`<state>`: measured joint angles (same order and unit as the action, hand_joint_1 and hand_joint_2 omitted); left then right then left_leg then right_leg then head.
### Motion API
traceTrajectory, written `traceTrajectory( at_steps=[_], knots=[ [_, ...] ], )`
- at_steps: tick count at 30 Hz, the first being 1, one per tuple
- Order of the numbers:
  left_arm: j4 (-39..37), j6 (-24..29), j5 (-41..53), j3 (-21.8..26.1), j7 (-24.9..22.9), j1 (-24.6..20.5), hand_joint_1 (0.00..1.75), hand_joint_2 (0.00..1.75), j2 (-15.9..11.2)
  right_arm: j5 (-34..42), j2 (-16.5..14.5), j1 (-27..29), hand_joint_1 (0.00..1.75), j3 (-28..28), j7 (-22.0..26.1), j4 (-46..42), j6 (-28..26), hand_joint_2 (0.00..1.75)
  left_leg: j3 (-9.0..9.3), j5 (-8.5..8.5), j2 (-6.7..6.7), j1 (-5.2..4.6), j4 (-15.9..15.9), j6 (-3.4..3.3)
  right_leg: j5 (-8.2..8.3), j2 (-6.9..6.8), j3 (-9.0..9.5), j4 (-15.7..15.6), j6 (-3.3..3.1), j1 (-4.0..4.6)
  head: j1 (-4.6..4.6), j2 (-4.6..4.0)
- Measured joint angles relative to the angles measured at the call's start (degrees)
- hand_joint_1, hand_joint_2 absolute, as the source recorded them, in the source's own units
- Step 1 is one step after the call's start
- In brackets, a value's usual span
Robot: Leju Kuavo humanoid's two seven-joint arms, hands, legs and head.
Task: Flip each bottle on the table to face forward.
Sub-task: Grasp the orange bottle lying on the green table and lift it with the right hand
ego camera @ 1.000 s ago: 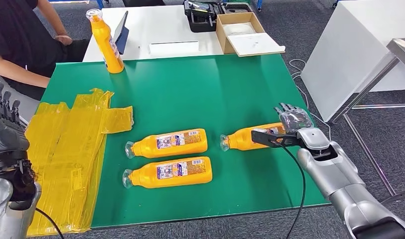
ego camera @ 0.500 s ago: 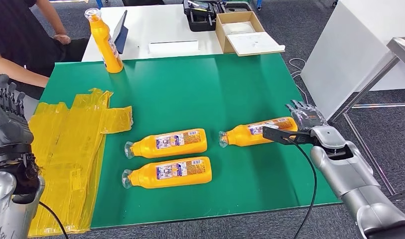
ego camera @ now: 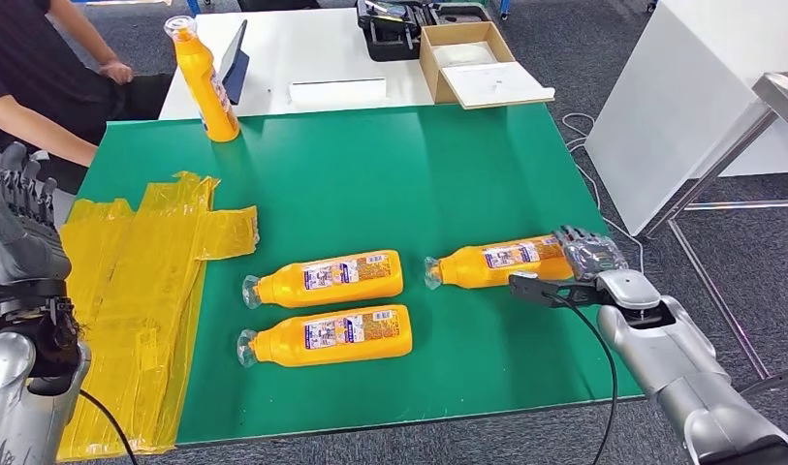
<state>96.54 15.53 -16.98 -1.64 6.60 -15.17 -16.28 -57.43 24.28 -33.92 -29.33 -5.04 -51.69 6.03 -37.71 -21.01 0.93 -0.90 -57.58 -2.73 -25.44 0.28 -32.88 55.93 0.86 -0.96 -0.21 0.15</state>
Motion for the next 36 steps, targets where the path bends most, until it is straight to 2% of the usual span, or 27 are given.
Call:
traceTrajectory(
  at_steps=[10,19,24,25,28,29,36],
  knots=[
    [0.00,-1.28,-0.95,0.07,1.39,2.08,0.00,0.00,-0.29,-2.25,-2.01,-0.98,0.00,-2.27,0.34,2.62,0.52,1.75,0.00,0.00,-0.02,0.00,0.01,0.00,0.00,0.00,0.02,0.00,0.00,0.01,0.01,0.00],
    [0.34,-1.36,-2.33,0.16,1.96,4.92,0.00,0.00,-2.21,-2.51,-3.10,-0.90,0.00,-3.78,-0.31,2.64,0.63,1.75,0.04,-0.01,-0.02,0.04,0.02,0.02,-0.02,0.00,0.05,0.00,-0.02,0.02,0.02,0.00],
    [1.66,-1.43,-3.11,0.19,2.32,7.15,0.00,0.00,-3.55,-2.96,-3.80,0.57,0.00,-3.82,-2.52,0.88,0.96,1.75,0.08,-0.01,-0.02,0.09,0.02,0.02,-0.02,0.00,0.06,-0.01,-0.02,0.02,0.01,0.00],
    [1.96,-1.40,-3.15,0.19,2.34,7.46,0.00,0.00,-3.72,-3.23,-3.97,1.03,0.38,-3.74,-3.02,0.26,1.18,1.75,0.09,-0.02,-0.02,0.09,0.02,0.02,-0.02,0.00,0.07,-0.01,-0.03,0.01,0.02,0.00],
    [2.92,-1.20,-3.15,0.16,2.34,8.17,0.00,0.00,-3.89,-4.33,-4.41,2.59,1.69,-3.02,-3.94,-2.00,2.75,1.75,0.12,-0.03,-0.02,0.10,0.02,0.03,-0.02,0.00,0.08,-0.01,-0.03,0.01,0.02,0.00],
    [3.21,-1.07,-3.15,0.16,2.34,8.35,0.00,0.00,-3.89,-4.70,-4.54,3.11,1.75,-2.66,-3.98,-2.75,3.43,1.75,0.13,-0.04,-0.02,0.10,0.02,0.04,-0.03,0.00,0.09,-0.02,-0.03,0.01,0.01,0.00],
    [4.69,-0.66,-3.33,0.26,1.99,9.28,0.00,0.00,-3.89,-5.67,-5.02,5.30,1.75,-0.73,-3.29,-5.67,5.35,1.75,0.37,-0.11,-0.04,0.12,0.02,0.09,-0.05,0.01,0.23,-0.03,-0.04,0.02,0.02,0.00]
  ],
)
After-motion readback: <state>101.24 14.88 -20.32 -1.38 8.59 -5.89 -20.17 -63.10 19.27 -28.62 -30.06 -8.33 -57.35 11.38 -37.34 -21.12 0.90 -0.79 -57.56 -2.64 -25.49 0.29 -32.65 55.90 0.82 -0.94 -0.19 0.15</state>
